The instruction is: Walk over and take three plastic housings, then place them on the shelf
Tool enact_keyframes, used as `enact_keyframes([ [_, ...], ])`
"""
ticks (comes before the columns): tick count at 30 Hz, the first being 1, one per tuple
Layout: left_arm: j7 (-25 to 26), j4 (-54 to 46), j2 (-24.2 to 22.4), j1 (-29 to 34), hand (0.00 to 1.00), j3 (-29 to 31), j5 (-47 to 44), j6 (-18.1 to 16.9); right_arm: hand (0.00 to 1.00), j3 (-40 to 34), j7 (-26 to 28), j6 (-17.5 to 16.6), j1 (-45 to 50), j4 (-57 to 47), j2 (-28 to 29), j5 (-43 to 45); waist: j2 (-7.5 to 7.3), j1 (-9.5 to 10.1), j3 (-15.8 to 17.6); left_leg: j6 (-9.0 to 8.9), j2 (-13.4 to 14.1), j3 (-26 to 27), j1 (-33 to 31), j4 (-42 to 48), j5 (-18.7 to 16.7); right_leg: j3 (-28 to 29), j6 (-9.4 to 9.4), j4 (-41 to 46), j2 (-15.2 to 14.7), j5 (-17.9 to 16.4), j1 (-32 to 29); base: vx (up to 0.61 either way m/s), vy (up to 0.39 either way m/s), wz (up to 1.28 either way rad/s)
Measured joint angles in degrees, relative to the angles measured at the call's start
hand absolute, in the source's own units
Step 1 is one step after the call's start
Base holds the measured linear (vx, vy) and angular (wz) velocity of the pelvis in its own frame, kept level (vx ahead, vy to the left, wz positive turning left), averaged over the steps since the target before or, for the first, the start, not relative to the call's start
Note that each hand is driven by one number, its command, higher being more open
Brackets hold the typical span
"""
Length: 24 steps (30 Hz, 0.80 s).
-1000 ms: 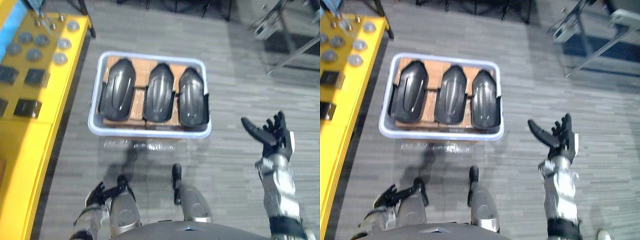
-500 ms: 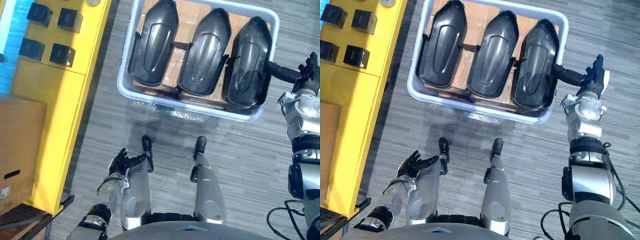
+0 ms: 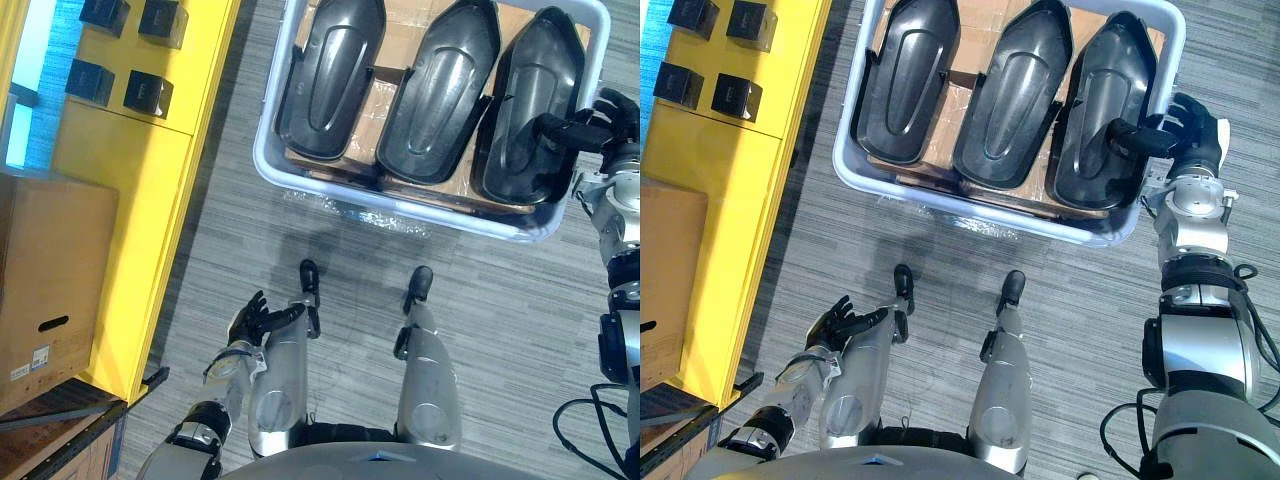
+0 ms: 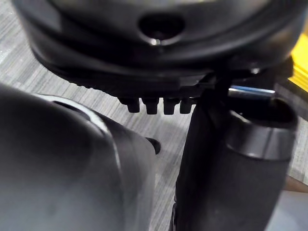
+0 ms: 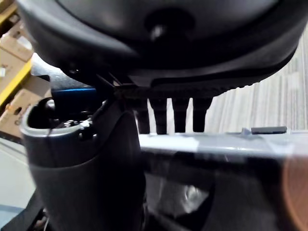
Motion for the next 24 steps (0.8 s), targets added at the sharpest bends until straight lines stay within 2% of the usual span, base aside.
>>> enact_keyframes([
  [8,0.92,0.02,0.11,-0.22,1.0,-1.67,-1.23,0.1,0.0,0.98,-4.16,3.2,0.15,1.21,-0.3,-6.1,0.0,-0.22,0.0,-0.17,0.13,0.02,1.14,-1.53,1.32,0.08,-0.28,0.9,0.09,-0.19,0.05,-0.03,-0.013,0.0],
  [15,1.07,0.43,0.0,0.0,1.0,-1.81,-1.42,-0.08,0.0,0.71,-11.8,4.16,0.06,1.79,-0.3,-7.1,-0.04,0.07,0.0,-0.38,0.15,0.34,3.16,-5.13,3.44,0.14,-0.3,0.94,-0.01,-0.19,0.34,0.0,-0.009,0.0],
  [18,0.8,0.52,0.0,0.5,1.0,-1.93,-2.43,-0.72,0.0,0.46,-14.52,3.3,0.06,1.79,-0.3,-8.83,-0.08,-0.08,0.02,-0.54,0.12,0.54,4.81,-7.02,4.29,0.13,-0.31,0.84,0.03,-0.19,1.0,0.0,0.0,0.0],
  [21,0.05,-0.25,-0.09,1.14,1.0,-1.76,-6.17,-1.37,0.0,-2.16,-16.8,0.47,0.07,0.42,-0.32,-9.35,-0.13,-0.31,0.06,-0.67,0.04,0.71,7.15,-8.78,4.88,0.09,-0.41,0.68,0.07,-0.27,2.55,0.01,-0.006,-0.01],
  [24,0.29,-4.91,-0.13,3.63,1.0,-0.84,-9.35,-1.56,0.0,-6.12,-19.73,-2.2,1.32,-6.75,-0.31,-14.03,-0.44,-1.28,0.23,-0.84,-0.18,0.69,10.11,-10.85,5.33,-0.22,-0.48,-0.36,0.09,-0.35,5.11,0.02,-0.002,0.03],
])
